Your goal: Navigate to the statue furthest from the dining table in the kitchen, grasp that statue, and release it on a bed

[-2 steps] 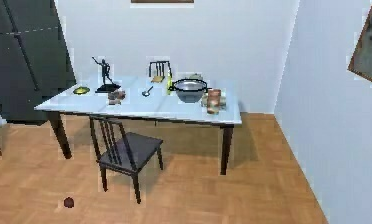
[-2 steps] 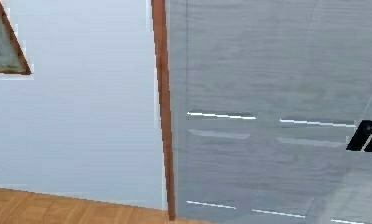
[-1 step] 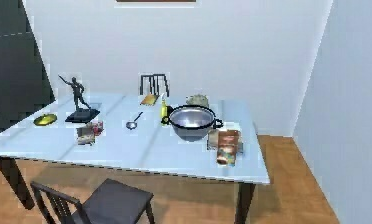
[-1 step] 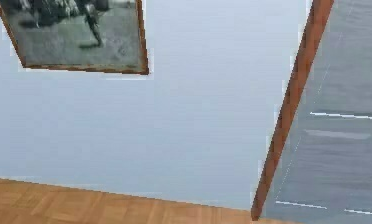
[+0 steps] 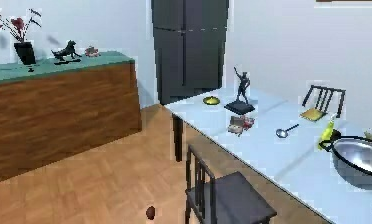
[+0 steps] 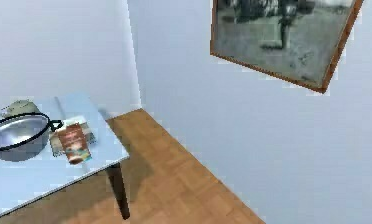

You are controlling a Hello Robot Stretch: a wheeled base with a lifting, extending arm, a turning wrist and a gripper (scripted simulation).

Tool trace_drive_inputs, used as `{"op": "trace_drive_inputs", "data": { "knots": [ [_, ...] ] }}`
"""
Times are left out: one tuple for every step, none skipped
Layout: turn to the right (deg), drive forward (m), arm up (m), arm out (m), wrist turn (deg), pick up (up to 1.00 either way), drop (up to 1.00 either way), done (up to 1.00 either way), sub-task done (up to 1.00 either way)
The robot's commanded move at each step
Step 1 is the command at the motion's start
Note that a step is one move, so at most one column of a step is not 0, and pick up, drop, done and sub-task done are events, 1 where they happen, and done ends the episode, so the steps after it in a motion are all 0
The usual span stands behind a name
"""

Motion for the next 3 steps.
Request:
{"op": "trace_drive_inputs", "data": {
  "knots": [
    [-45.0,0.00,0.00,0.00,0.0,0.00,0.00,0.00,0.00],
    [-12.0,0.00,0.00,0.00,0.0,0.00,0.00,0.00,0.00],
    [0.0,0.10,0.00,0.00,0.0,0.00,0.00,0.00,0.00]
  ]
}}
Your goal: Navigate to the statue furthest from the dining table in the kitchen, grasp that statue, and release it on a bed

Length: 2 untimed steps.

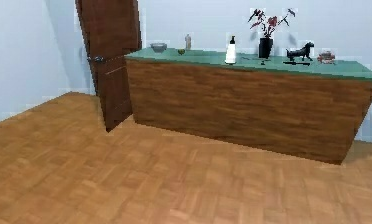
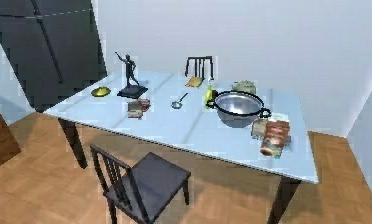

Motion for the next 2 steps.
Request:
{"op": "trace_drive_inputs", "data": {
  "knots": [
    [33.0,0.00,0.00,0.00,0.0,0.00,0.00,0.00,0.00],
    [0.0,1.00,0.00,0.00,0.0,0.00,0.00,0.00,0.00]
  ]
}}
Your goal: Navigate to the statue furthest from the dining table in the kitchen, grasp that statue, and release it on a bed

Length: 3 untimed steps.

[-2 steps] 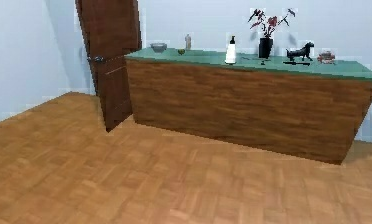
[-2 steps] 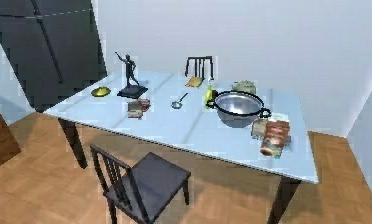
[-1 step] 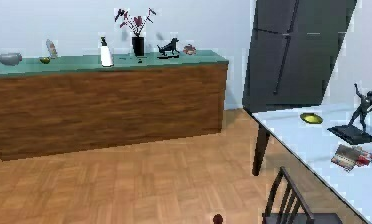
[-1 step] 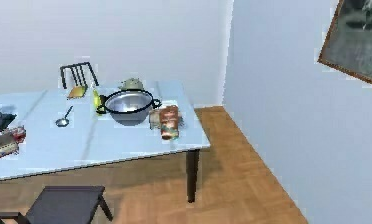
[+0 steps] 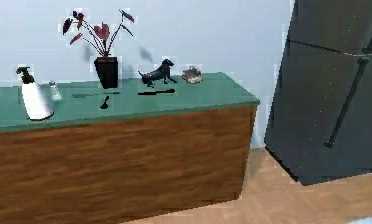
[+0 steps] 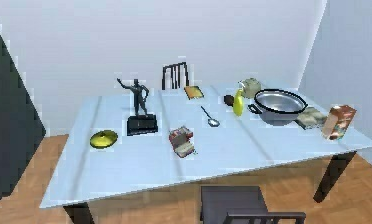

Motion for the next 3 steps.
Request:
{"op": "trace_drive_inputs", "data": {
  "knots": [
    [9.0,0.00,0.00,0.00,0.0,0.00,0.00,0.00,0.00],
    [0.0,0.30,0.00,0.00,0.0,0.00,0.00,0.00,0.00],
    [-45.0,0.00,0.00,0.00,0.0,0.00,0.00,0.00,0.00]
  ]
}}
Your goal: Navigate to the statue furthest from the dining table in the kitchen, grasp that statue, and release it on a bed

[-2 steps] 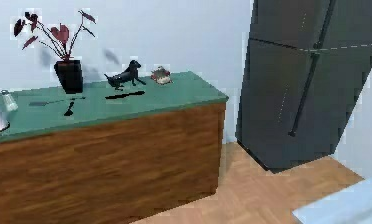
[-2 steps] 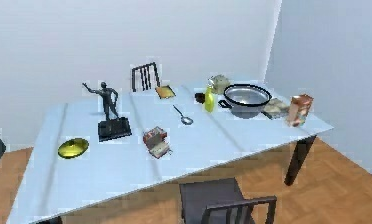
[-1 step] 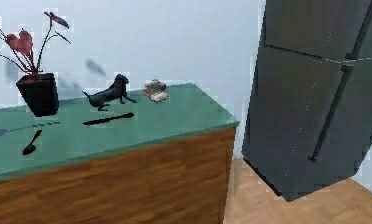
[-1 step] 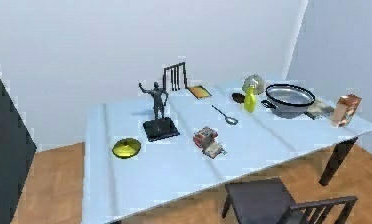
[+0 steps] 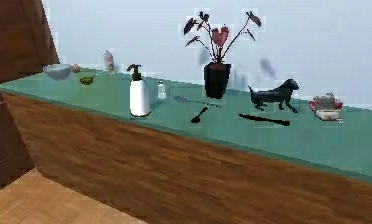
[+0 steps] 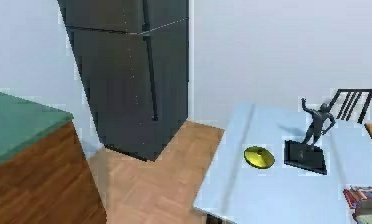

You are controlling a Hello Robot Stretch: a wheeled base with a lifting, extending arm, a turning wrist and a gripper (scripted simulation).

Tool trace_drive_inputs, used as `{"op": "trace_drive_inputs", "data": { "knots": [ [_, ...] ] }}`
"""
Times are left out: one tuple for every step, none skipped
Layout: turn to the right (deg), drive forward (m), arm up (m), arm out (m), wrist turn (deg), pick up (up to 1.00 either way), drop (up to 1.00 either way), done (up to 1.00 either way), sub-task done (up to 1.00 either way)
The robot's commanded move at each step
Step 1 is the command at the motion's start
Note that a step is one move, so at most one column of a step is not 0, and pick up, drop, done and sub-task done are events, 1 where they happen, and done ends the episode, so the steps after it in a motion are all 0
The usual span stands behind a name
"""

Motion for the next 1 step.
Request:
{"op": "trace_drive_inputs", "data": {
  "knots": [
    [-45.0,0.00,0.00,0.00,0.0,0.00,0.00,0.00,0.00]
  ]
}}
